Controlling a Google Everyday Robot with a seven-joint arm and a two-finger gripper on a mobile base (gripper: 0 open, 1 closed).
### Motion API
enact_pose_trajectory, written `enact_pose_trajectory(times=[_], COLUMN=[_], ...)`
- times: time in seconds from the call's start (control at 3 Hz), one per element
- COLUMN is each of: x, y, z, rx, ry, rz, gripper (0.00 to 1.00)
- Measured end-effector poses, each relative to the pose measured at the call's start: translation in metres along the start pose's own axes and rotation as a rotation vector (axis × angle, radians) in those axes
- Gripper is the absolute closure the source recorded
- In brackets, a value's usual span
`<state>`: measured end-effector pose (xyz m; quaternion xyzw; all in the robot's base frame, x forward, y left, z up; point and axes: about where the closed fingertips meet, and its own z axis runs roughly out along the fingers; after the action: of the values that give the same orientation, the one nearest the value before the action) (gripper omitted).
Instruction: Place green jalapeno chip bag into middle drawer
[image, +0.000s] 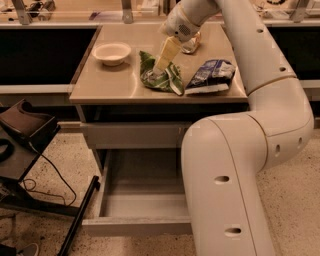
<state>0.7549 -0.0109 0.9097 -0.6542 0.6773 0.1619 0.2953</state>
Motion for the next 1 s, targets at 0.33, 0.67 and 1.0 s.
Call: enact_pose_trajectory(times=[0.33,0.67,1.0], x=[0.029,0.048,0.048], y=[0.004,0.013,0.013], z=[0.024,0.049,0.050], rx=[-0.058,-0.128,-0.131], ry=[0.000,0.002,0.002], rz=[0.061,0.097,0.098], gripper=[0.00,0.00,0.00])
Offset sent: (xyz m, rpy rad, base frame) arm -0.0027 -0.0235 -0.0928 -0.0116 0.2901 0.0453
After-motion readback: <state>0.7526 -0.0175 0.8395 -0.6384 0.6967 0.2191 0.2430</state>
